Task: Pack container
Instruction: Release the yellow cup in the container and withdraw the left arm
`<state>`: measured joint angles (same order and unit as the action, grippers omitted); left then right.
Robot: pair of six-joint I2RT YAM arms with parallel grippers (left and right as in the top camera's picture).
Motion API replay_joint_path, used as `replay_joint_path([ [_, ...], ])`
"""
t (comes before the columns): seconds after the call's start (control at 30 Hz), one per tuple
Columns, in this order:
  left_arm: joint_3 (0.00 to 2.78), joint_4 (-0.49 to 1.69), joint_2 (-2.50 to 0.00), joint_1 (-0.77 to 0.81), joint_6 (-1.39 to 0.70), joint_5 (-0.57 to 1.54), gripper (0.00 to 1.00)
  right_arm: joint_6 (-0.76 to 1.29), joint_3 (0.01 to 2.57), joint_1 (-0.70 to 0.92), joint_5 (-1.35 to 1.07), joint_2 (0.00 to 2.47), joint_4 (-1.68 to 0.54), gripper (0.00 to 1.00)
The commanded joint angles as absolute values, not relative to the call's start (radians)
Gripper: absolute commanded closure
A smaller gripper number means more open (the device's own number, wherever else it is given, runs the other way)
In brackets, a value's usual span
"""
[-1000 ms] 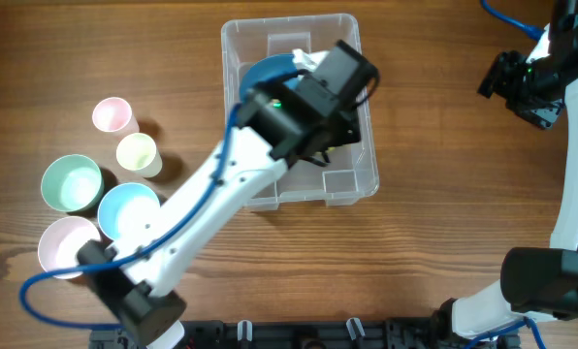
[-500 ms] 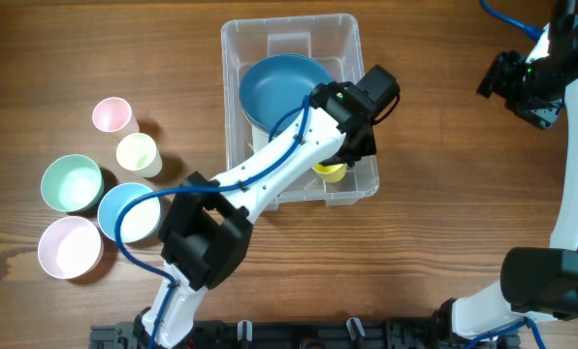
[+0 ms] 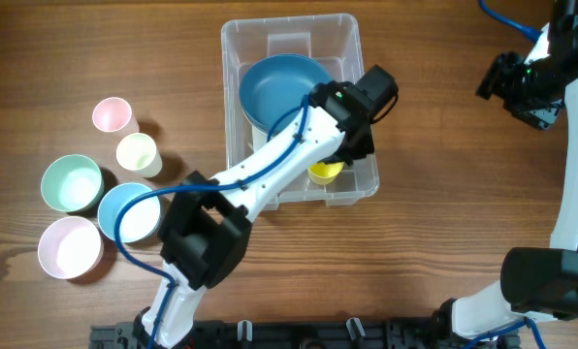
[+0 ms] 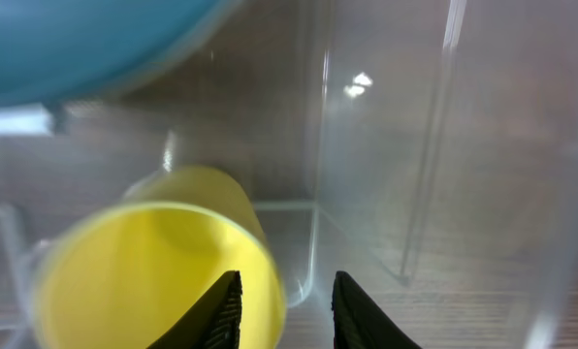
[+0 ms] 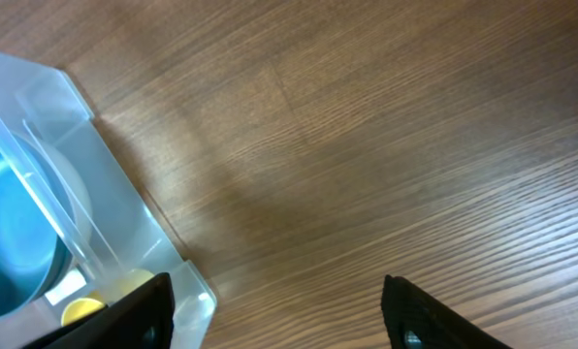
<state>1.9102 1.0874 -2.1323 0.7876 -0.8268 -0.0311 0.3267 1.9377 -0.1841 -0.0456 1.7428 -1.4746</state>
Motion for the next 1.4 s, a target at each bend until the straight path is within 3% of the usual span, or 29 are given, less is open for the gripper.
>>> replay_joint_path([
  [0.0, 1.947, 1.088, -1.945, 0.709, -0.764, -0.158, 0.68, 0.303, 1.922, -0.155, -0.062, 1.715, -1.478, 0.41],
  [0.13, 1.947, 1.135, -1.797, 0.566, -0.743, -0.17, 0.51, 0.258, 1.817, -0.06, -0.061, 1.717, -1.464, 0.5],
  [0.27, 1.947, 1.207, -1.717, 0.408, -0.74, -0.17, 0.44, 0.266, 1.639, 0.054, -0.062, 1.718, -1.373, 0.52],
  [0.43, 1.947, 1.292, -1.702, 0.251, -0.74, -0.17, 0.42, 0.291, 1.396, 0.173, -0.118, 1.719, -1.205, 0.52],
  [0.67, 1.947, 1.299, -1.702, 0.183, -0.739, -0.17, 0.4, 0.265, 1.348, 0.237, -0.213, 1.719, -1.137, 0.52],
  [0.87, 1.947, 1.317, -1.702, 0.18, -0.684, -0.171, 0.4, 0.291, 1.348, 0.231, -0.157, 1.719, -1.102, 0.5],
  [1.07, 1.946, 1.402, -1.702, 0.175, -0.605, -0.186, 0.38, 0.288, 1.412, 0.126, 0.128, 1.716, -1.119, 0.32],
  [1.37, 1.752, 1.42, -1.702, 0.063, -0.663, -0.184, 0.37, 0.258, 1.495, -0.038, -0.001, 1.716, -1.16, 0.29],
])
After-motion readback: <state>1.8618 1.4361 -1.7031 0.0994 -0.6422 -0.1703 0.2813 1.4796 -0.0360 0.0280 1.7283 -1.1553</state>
